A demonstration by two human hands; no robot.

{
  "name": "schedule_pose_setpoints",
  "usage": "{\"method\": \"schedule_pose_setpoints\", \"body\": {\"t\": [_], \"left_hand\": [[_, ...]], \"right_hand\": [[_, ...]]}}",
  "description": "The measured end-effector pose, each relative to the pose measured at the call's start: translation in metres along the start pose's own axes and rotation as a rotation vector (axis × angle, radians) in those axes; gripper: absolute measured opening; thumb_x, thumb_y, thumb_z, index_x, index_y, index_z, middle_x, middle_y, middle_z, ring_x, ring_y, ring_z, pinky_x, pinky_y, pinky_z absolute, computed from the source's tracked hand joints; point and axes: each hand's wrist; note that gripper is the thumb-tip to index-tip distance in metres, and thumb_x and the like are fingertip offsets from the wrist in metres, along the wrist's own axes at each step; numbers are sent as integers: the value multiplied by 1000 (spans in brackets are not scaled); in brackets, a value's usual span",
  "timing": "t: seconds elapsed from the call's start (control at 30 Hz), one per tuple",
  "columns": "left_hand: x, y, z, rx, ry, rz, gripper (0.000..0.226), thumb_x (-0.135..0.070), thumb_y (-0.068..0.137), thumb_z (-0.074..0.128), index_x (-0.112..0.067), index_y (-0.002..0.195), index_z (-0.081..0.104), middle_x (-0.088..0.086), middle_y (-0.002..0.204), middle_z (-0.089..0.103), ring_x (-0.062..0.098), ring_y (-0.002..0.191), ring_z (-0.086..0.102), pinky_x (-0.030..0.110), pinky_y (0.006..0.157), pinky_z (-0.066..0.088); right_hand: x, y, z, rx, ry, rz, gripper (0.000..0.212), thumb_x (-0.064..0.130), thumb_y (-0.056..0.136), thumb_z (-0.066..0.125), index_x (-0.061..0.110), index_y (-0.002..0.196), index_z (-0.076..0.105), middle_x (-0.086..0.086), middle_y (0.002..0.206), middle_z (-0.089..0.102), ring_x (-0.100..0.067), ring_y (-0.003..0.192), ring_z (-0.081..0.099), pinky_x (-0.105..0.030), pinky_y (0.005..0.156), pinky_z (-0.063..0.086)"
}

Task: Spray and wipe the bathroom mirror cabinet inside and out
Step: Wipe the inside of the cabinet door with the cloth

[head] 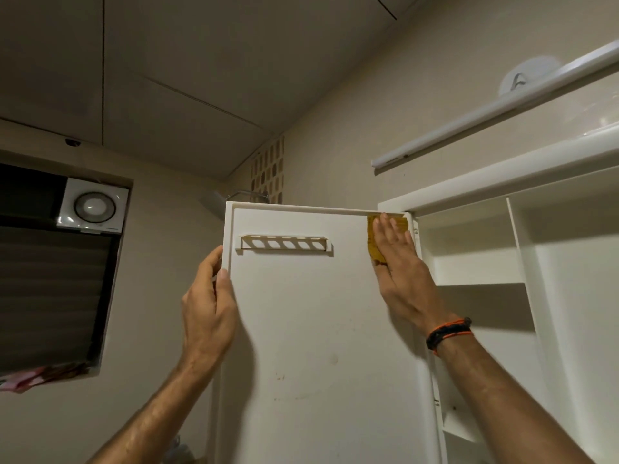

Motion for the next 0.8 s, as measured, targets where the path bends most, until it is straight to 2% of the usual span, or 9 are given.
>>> {"method": "schedule_pose_setpoints", "body": {"t": [0.13, 0.33, 0.47, 0.63, 0.8], "left_hand": [[1, -3, 1, -22, -52, -28, 40, -12, 102, 42, -21, 140, 49, -10, 128, 60, 9, 117, 59, 44, 100, 50], [-1, -5, 3, -34, -118, -55, 40, -11, 102, 42, -18, 142, 48, -2, 134, 59, 15, 124, 56, 47, 104, 47], [-1, -6, 2, -37, -128, -52, 40, -12, 102, 42, -17, 142, 48, -3, 136, 58, 13, 125, 55, 46, 105, 46], [-2, -6, 3, -50, -129, -36, 40, -10, 102, 43, -16, 141, 49, -10, 135, 57, 2, 124, 53, 37, 107, 45], [2, -5, 5, -69, -137, -45, 39, -11, 102, 43, -15, 140, 51, -7, 135, 58, 5, 125, 53, 39, 107, 45]], "right_hand": [[2, -14, 11, -45, -17, 10, 64, 23, 99, 32, 23, 157, 4, 8, 164, -1, -6, 150, -5, -38, 124, 3], [7, -45, 21, -70, -6, 33, 66, 19, 97, 35, 20, 157, 7, 7, 164, 1, -8, 150, -3, -37, 124, 3], [10, -58, 26, -77, -9, 54, 66, 18, 96, 36, 18, 157, 9, 7, 164, 2, -8, 151, -2, -37, 124, 3], [16, -58, 31, -103, -13, 98, 65, 20, 97, 35, 17, 156, 9, 6, 164, 3, -8, 150, -3, -38, 124, 3], [39, -56, 42, -138, -20, 134, 65, 19, 98, 34, 15, 156, 5, 2, 164, -1, -12, 151, -6, -41, 124, 3]]}}
Point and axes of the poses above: each hand's wrist, its own y-axis towards the middle knuckle, its own z-axis out of the palm, x = y × z
